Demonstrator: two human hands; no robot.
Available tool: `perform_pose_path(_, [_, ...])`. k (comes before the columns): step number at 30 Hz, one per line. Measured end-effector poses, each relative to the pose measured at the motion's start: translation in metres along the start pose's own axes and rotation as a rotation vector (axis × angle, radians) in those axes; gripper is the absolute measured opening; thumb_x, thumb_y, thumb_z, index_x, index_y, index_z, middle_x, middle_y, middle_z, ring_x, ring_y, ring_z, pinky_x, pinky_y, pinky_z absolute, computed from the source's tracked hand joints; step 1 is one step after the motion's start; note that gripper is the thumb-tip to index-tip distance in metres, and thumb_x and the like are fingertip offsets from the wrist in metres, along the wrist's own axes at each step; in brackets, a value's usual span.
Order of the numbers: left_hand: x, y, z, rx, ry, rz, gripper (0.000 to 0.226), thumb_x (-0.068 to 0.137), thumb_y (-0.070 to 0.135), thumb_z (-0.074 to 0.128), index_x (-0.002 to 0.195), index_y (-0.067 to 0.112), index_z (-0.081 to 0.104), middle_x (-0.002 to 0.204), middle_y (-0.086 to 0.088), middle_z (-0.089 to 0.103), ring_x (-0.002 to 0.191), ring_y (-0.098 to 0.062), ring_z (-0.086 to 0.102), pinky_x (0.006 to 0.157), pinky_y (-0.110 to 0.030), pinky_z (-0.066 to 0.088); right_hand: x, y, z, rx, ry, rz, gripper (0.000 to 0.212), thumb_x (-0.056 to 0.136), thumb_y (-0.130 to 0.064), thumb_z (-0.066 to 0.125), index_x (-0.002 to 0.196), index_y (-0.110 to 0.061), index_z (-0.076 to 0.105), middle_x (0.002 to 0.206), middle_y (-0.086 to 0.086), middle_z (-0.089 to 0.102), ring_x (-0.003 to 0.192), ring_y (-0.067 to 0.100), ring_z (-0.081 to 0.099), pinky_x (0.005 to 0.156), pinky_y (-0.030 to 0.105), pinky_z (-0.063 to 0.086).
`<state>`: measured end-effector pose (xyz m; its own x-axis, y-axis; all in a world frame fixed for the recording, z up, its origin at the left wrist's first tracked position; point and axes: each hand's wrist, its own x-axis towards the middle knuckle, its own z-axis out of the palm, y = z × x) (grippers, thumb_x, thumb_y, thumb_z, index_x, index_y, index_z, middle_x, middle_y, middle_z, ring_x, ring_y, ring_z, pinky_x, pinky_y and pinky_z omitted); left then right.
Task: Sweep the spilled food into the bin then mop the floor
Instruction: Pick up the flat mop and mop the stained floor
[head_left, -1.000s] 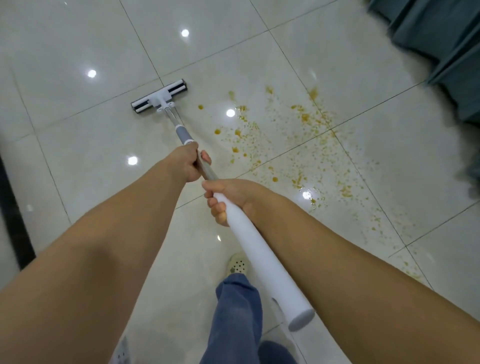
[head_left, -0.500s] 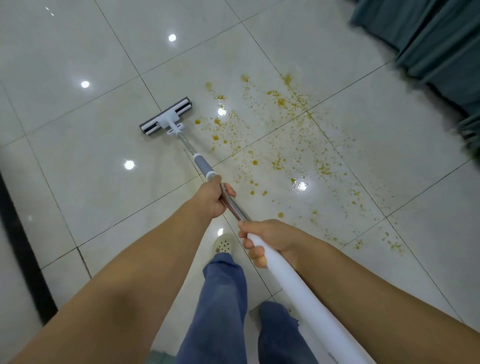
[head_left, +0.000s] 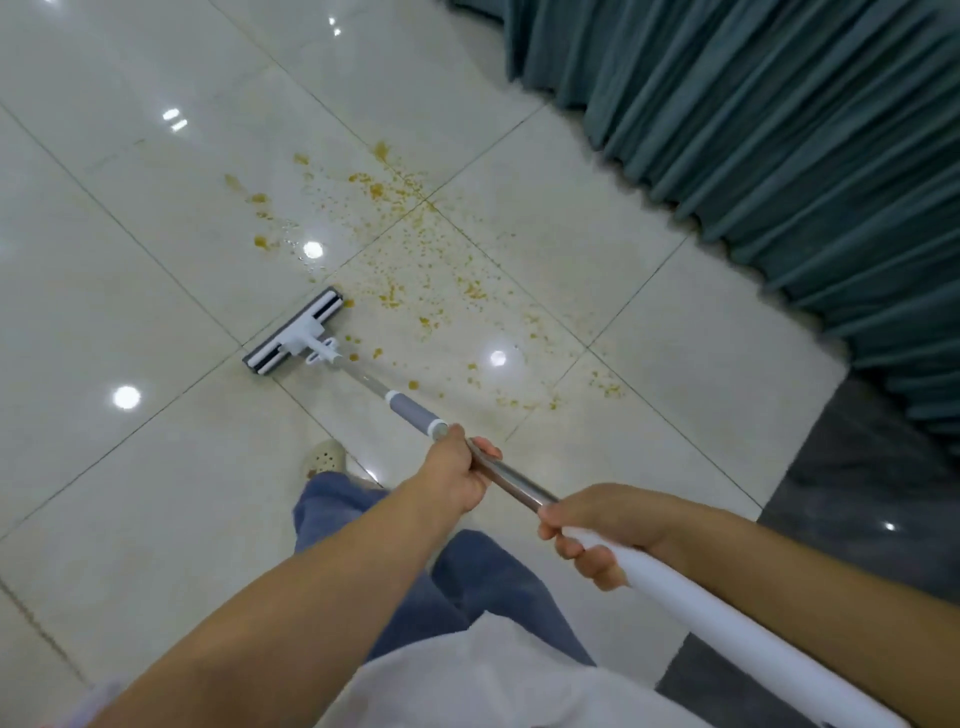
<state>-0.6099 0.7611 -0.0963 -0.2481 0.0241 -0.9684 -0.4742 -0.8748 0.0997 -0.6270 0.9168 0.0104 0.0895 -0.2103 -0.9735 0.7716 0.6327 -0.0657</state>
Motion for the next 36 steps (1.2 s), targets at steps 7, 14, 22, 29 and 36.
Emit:
perform_pose_path(7, [-0.004,-0.018,0.013,0.04,0.023,-0.005,0.022,0.1,0.025,0.041,0.085,0.01,0.043,0.058,-0.003,0.038,0.047,-0.013,0.038,0.042,-0.025,0.045,-0.008,0.009,-0.01,-0.099,0.041,0.032,0.014,0.093,-0.019,0.054,0.087,-0.007,0.05,0.06,0.004,0.048,0.034,0.008,0.039,0.037,0.015,0.036])
perform_pose_path(14, [0.031,0.076,-0.017,0.061,0.072,0.097,0.026,0.101,0.026,0.039,0.082,0.008,0.043,0.054,-0.004,0.04,0.046,-0.017,0.039,0.036,-0.02,0.044,0.039,-0.062,0.047,0.02,-0.01,-0.056,0.022,0.094,-0.022,0.054,0.075,-0.011,0.051,0.055,0.001,0.046,0.033,0.008,0.036,0.034,0.015,0.03])
perform_pose_path(22, [0.062,0.275,-0.039,0.048,0.116,0.233,0.028,0.102,0.023,0.035,0.078,0.01,0.04,0.036,-0.001,0.039,0.038,-0.013,0.035,0.038,-0.021,0.036,0.106,-0.238,0.133,0.098,-0.07,-0.128,0.03,0.095,-0.028,0.056,0.072,-0.01,0.05,0.053,0.0,0.043,0.029,0.006,0.035,0.03,0.013,0.029])
perform_pose_path(29, [0.117,0.433,-0.051,0.02,0.143,0.282,0.026,0.101,0.027,0.038,0.08,0.012,0.036,0.059,-0.001,0.034,0.029,-0.009,0.035,0.032,-0.011,0.033,0.163,-0.384,0.181,0.081,-0.117,-0.16,0.032,0.098,-0.027,0.052,0.072,-0.01,0.046,0.059,0.001,0.037,0.026,0.005,0.033,0.029,0.011,0.027])
perform_pose_path(36, [0.141,0.493,-0.061,0.029,0.12,0.271,0.013,0.099,0.022,0.039,0.105,0.012,0.036,0.062,-0.001,0.035,0.029,-0.009,0.036,0.034,-0.011,0.034,0.192,-0.436,0.196,0.084,-0.143,-0.164,0.03,0.097,-0.027,0.053,0.074,-0.009,0.046,0.058,0.0,0.038,0.026,0.005,0.034,0.031,0.01,0.029])
